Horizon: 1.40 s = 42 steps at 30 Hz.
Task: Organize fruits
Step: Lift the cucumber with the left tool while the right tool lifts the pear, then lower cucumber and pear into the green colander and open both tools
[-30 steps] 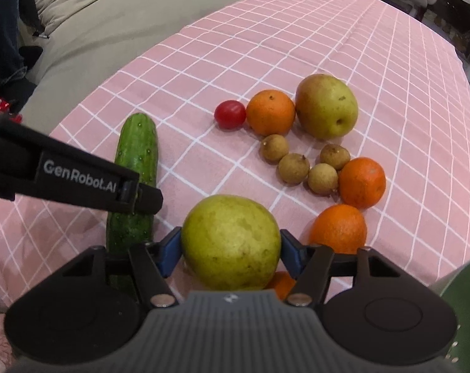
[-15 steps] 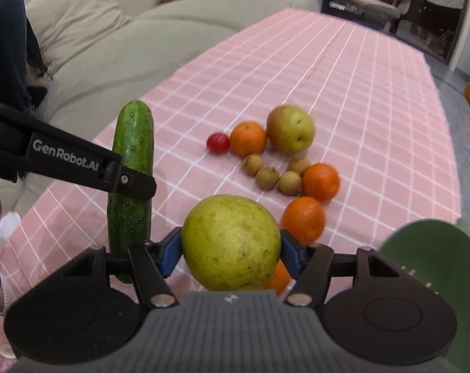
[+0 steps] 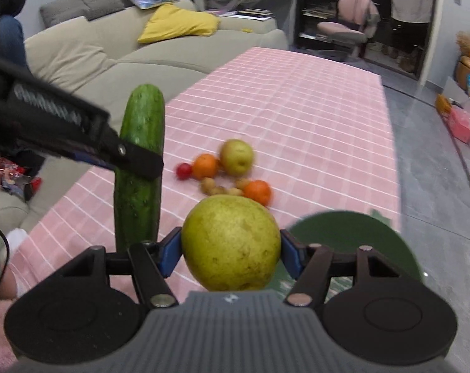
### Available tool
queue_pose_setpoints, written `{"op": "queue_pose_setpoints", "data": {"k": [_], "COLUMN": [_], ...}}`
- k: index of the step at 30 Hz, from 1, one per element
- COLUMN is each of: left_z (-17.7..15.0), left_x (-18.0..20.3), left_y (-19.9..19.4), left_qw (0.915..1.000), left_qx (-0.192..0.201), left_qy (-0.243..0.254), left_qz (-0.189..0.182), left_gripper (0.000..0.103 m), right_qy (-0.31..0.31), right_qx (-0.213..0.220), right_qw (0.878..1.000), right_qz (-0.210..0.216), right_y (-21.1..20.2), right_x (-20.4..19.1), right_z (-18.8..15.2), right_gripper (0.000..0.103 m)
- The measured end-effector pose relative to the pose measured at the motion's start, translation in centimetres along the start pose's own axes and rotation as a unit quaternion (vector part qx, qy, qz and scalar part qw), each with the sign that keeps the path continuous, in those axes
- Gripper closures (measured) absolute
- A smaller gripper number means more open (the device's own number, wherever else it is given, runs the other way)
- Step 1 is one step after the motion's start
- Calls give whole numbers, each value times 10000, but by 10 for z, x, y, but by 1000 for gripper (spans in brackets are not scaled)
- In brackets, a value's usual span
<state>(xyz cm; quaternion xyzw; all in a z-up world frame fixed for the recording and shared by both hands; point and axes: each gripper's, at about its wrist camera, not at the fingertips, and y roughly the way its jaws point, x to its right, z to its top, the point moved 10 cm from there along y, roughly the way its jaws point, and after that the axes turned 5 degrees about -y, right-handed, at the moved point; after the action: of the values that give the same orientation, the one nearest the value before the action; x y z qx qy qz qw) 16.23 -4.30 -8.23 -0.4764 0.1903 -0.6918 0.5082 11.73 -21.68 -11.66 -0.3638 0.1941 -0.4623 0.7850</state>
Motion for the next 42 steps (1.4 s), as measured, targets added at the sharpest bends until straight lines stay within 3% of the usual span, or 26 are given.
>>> {"op": "queue_pose_setpoints", "data": {"k": [8,11,21,35,42], "left_z": [-15,-22,-48,-63,-66], "left_x": [56,70,70,66,73], "left_y": [50,73,128,166,171], "left_qw": [9971,9952,9864,9778,9717], "left_qx": [-505,-729,-1459,-1962,-1987], "left_qy": [345,478,755,726,1244], "left_qz": [-455,-436,64,151,275], "left_gripper": [59,59,59,59,59], "right_qy": [250,260,-23,-504,-507], "right_qx": [-335,-520,-1151,-1686,-1881], "right_qw": [9973,9959,9923,9843,9808], "right_qz": [-599,-689,-448,-143,-111], "right_y": [-9,-7,28,67,76], "right_x": [64,81,94,90,93], "right_z": [-41,-54,-80,-86,-89], "right_gripper": [41,41,41,41,41]}}
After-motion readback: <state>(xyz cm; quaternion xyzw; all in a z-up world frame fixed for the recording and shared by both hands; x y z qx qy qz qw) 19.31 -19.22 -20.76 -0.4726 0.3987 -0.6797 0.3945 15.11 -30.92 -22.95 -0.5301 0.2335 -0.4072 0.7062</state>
